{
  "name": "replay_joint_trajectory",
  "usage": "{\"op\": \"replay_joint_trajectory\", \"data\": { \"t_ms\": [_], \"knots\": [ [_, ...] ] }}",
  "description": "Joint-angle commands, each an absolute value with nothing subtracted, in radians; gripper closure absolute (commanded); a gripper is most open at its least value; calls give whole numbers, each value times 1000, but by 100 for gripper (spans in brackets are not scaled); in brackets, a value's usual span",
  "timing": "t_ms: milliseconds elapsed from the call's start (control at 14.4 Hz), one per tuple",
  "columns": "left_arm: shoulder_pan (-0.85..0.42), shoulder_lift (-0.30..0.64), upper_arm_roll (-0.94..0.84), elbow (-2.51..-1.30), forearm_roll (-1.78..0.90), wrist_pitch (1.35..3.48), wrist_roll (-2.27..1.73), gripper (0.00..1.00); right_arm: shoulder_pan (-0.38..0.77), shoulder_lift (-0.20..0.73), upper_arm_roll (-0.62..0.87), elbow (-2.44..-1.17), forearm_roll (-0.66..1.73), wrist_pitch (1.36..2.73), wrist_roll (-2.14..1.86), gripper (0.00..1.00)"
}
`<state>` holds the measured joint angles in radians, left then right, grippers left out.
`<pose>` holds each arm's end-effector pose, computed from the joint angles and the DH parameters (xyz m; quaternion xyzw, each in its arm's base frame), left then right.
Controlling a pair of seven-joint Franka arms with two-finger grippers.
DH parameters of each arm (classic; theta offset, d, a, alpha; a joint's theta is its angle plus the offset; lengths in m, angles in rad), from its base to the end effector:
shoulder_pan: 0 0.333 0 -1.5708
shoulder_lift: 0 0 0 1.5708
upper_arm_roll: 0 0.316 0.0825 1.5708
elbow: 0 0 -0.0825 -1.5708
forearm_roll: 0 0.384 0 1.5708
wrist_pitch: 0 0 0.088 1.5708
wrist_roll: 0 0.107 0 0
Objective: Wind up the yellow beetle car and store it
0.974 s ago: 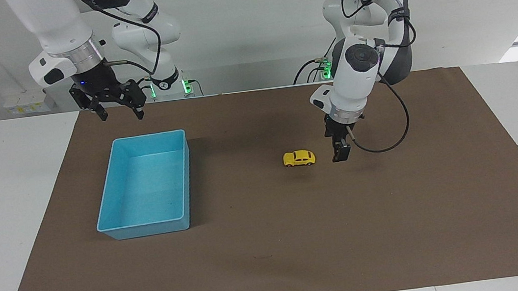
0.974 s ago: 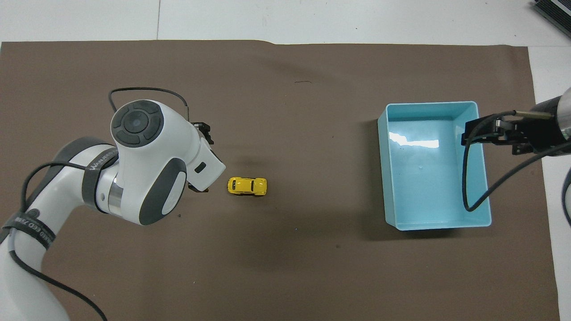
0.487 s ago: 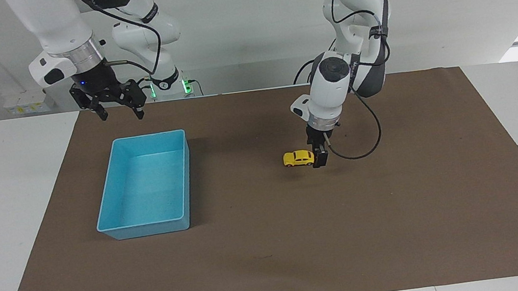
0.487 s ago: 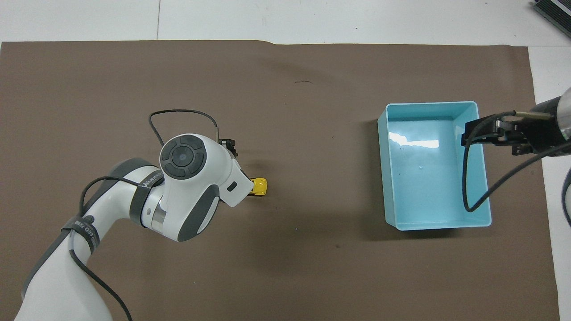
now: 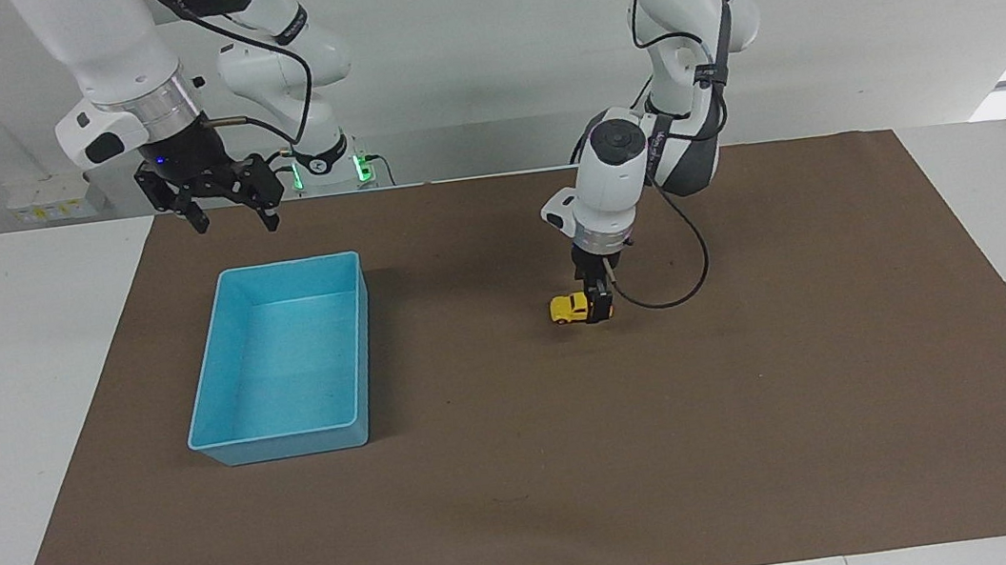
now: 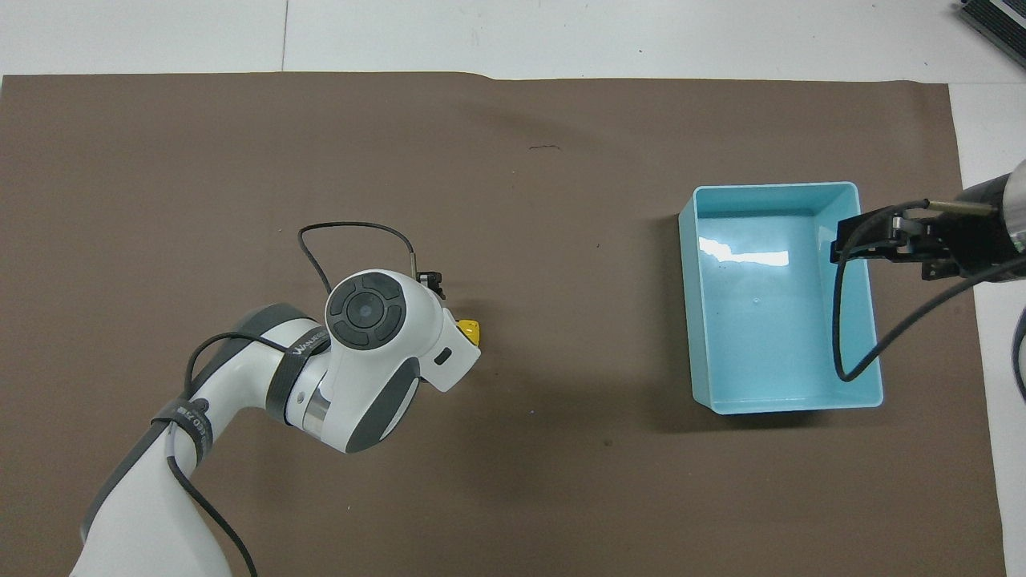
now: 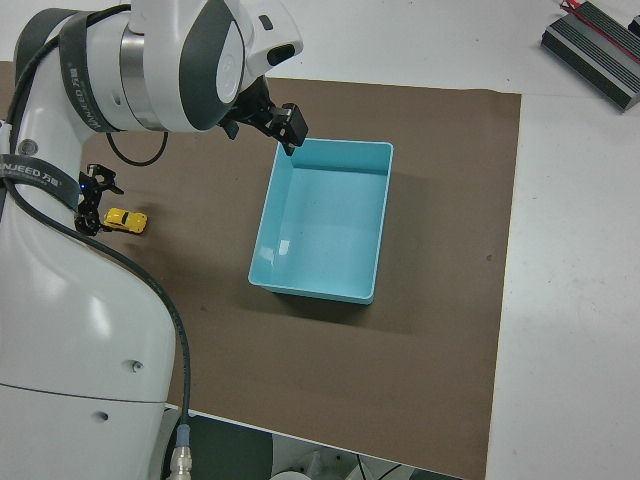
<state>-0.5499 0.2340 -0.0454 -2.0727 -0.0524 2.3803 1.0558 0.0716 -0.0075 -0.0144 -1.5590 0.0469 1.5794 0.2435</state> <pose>0.4879 -0.3303 0.3246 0.6914 -0.7211 0.0413 0.0150 0.5522 0.0366 0.6351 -0.9953 0.0929 -0.0103 0.0253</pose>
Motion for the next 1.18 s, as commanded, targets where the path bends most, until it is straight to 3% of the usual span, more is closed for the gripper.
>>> {"op": "replay_joint_trajectory", "data": {
  "t_ms": [0, 139, 209, 278, 348, 1114],
  "knots": [
    [-580, 227, -21, -2109, -64, 2414, 1039, 0, 63, -23, -15, -1565, 64, 1568, 252, 0],
    [-583, 235, -21, -2111, -64, 2425, 1032, 0, 61, -25, -17, -1566, 67, 1560, 250, 0],
    [-584, 235, -21, -2115, -63, 2425, 1014, 19, 61, -25, -15, -1566, 67, 1552, 250, 0],
    [-586, 235, -20, -2111, -54, 2419, 1002, 76, 63, -25, -17, -1568, 69, 1551, 250, 0],
    [-584, 235, -21, -2106, -54, 2418, 1000, 100, 63, -26, -17, -1569, 68, 1551, 249, 0],
    [-528, 230, -18, -2138, -51, 2413, 1015, 100, 44, -66, -23, -1632, 100, 1565, 204, 0]
  ]
}}
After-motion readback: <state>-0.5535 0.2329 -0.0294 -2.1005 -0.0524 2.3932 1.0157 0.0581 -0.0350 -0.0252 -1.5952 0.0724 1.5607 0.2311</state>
